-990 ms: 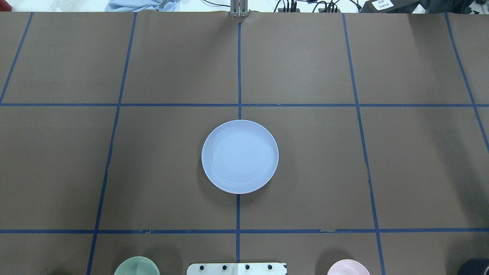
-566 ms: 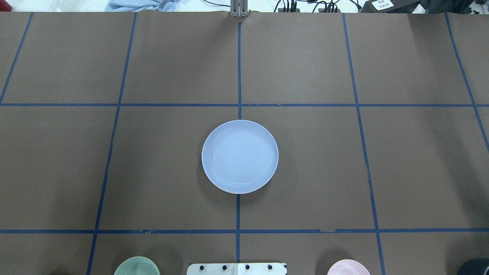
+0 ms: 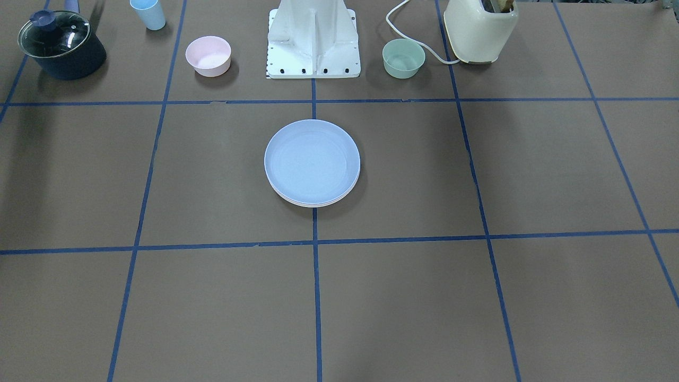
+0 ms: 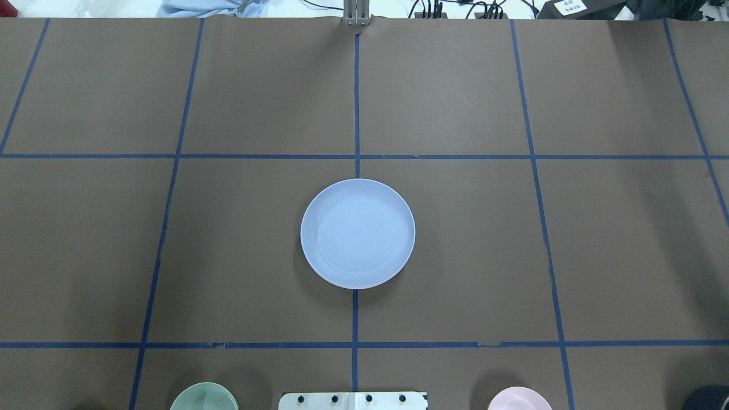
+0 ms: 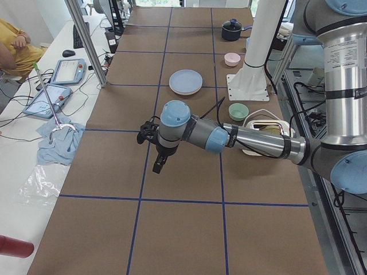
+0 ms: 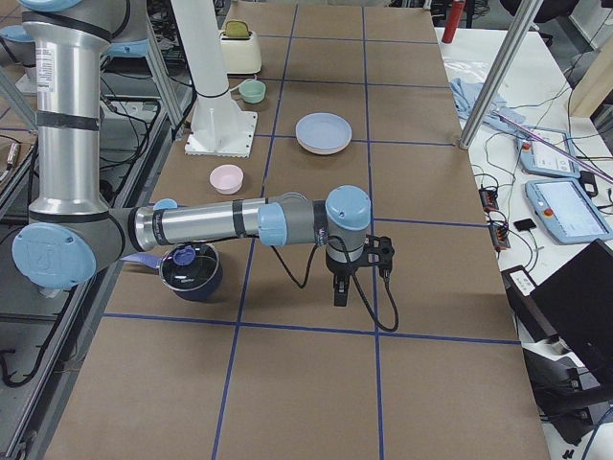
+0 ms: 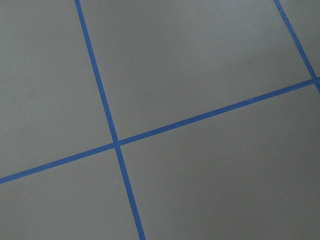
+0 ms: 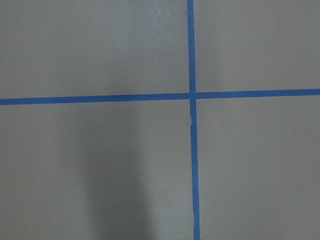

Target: Stack three plates with pink and blue

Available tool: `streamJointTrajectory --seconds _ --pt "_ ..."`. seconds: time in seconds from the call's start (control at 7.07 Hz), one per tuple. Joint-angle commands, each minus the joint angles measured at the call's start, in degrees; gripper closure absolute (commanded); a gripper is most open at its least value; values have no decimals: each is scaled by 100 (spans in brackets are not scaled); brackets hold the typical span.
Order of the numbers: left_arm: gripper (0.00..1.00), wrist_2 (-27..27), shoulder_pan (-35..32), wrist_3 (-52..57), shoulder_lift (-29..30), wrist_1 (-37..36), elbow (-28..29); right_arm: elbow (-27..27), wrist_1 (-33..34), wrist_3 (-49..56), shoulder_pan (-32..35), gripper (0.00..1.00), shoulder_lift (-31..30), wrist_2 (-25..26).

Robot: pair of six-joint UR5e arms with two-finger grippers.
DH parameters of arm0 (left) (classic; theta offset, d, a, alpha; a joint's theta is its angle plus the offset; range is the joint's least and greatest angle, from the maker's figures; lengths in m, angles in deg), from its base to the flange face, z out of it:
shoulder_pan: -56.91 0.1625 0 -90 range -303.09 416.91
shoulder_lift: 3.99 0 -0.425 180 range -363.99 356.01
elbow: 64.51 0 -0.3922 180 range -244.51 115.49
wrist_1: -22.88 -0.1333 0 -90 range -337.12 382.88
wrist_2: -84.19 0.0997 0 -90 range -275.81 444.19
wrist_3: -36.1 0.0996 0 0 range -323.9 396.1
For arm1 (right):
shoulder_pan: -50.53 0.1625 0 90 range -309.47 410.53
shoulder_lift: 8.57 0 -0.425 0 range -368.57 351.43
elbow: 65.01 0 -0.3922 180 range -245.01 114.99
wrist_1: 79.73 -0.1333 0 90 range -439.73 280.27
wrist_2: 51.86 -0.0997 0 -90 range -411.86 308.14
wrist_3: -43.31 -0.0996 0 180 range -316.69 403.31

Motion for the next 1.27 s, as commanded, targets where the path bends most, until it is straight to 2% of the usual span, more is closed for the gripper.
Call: streamJointTrajectory --seconds 0.0,0.14,1.13 --pt "0 -27 -11 39 -23 25 188 15 -9 15 -13 0 -3 -3" --pt "0 -27 -11 39 -23 42 328 24 -9 6 -13 0 -3 -3" --pt "0 8 -29 13 30 25 259 15 -9 -3 -13 0 -29 -20"
